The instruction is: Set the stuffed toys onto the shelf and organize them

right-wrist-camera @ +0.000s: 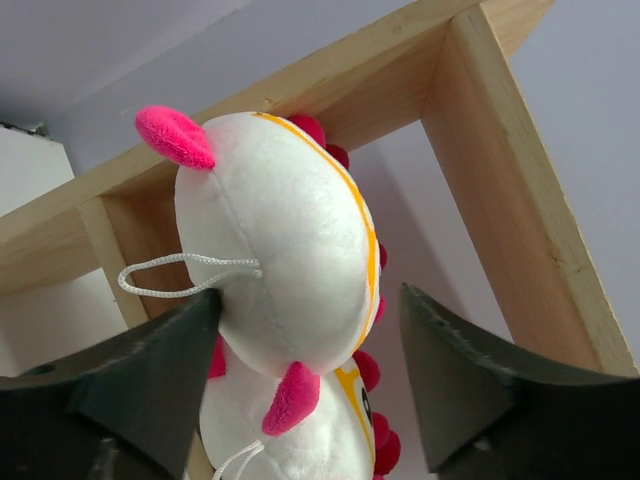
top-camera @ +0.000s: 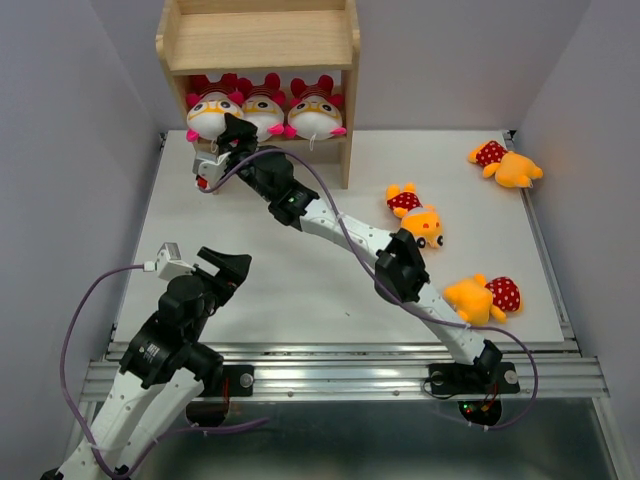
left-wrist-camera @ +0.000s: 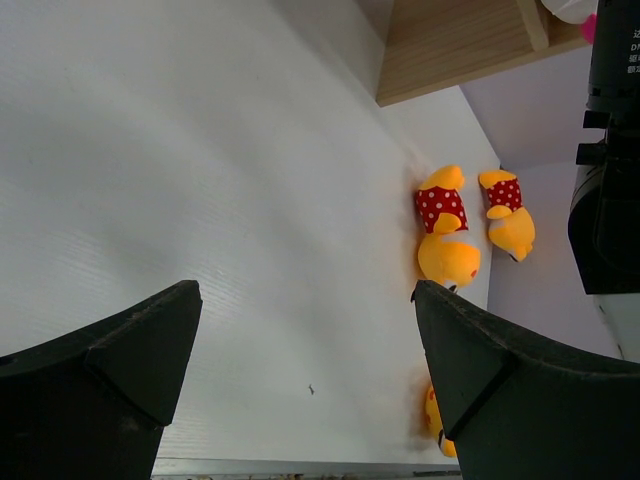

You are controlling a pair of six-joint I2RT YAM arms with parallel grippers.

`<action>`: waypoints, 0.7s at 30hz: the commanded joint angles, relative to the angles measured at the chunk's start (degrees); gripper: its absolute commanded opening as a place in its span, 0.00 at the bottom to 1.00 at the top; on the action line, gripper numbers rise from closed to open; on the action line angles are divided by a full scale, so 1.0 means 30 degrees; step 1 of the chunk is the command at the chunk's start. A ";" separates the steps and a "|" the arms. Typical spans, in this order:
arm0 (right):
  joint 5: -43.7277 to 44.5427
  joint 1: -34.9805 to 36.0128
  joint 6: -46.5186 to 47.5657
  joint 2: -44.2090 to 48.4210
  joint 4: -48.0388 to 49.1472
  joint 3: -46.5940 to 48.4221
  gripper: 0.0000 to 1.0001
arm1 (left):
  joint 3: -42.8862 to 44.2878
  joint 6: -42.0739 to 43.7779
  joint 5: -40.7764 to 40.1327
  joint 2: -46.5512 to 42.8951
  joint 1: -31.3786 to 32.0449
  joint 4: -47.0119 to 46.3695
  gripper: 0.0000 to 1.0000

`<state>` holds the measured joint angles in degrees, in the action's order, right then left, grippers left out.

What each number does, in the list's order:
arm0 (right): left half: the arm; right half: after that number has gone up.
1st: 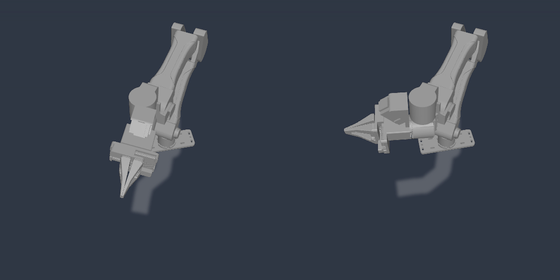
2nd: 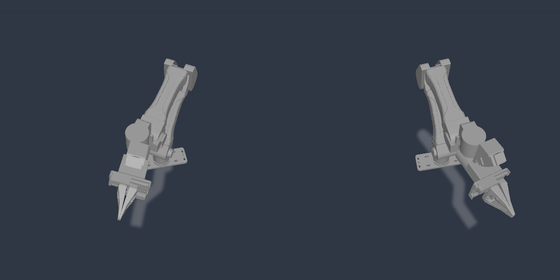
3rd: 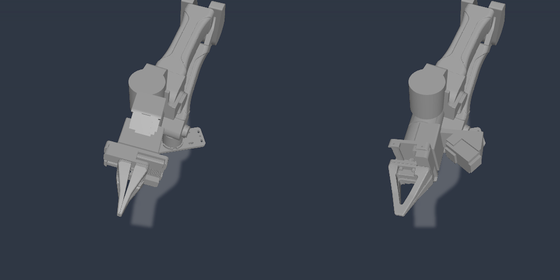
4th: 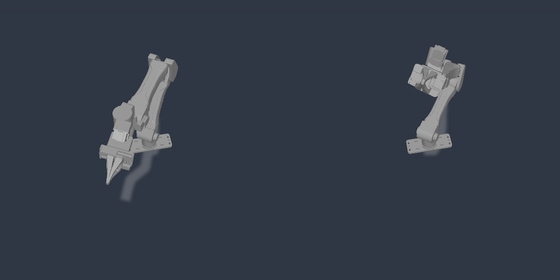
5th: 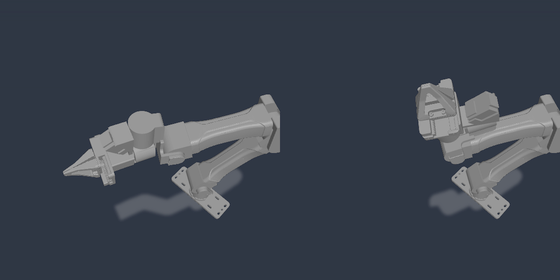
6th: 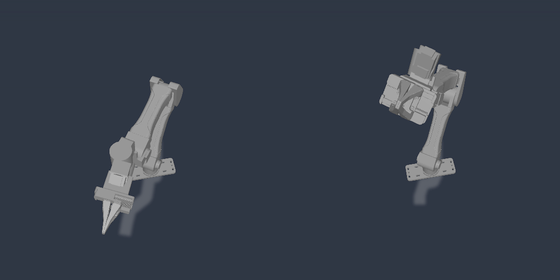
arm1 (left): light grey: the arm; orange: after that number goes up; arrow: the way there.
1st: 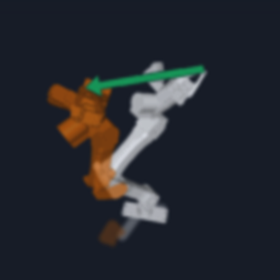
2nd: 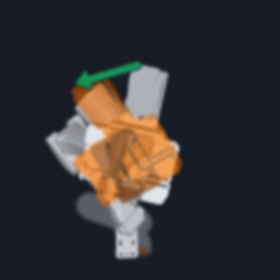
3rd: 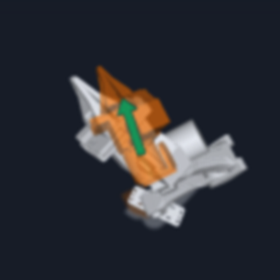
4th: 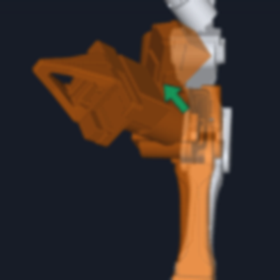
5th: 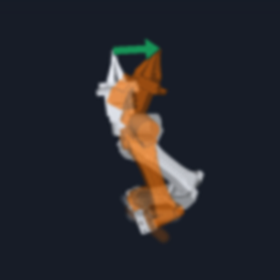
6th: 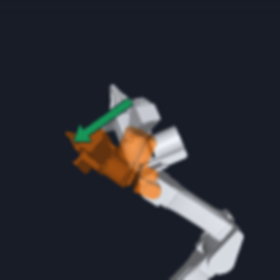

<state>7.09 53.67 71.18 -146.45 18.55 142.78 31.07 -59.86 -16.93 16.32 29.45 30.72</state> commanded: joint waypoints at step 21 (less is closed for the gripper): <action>-0.3361 0.0040 -0.2016 0.6512 0.0997 -0.6344 1.00 | -0.0278 0.0410 0.0427 -0.0195 -0.0120 -0.0981 0.99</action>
<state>-0.30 53.65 67.88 -132.68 18.83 123.74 30.65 -60.01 -15.88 15.77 29.45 30.57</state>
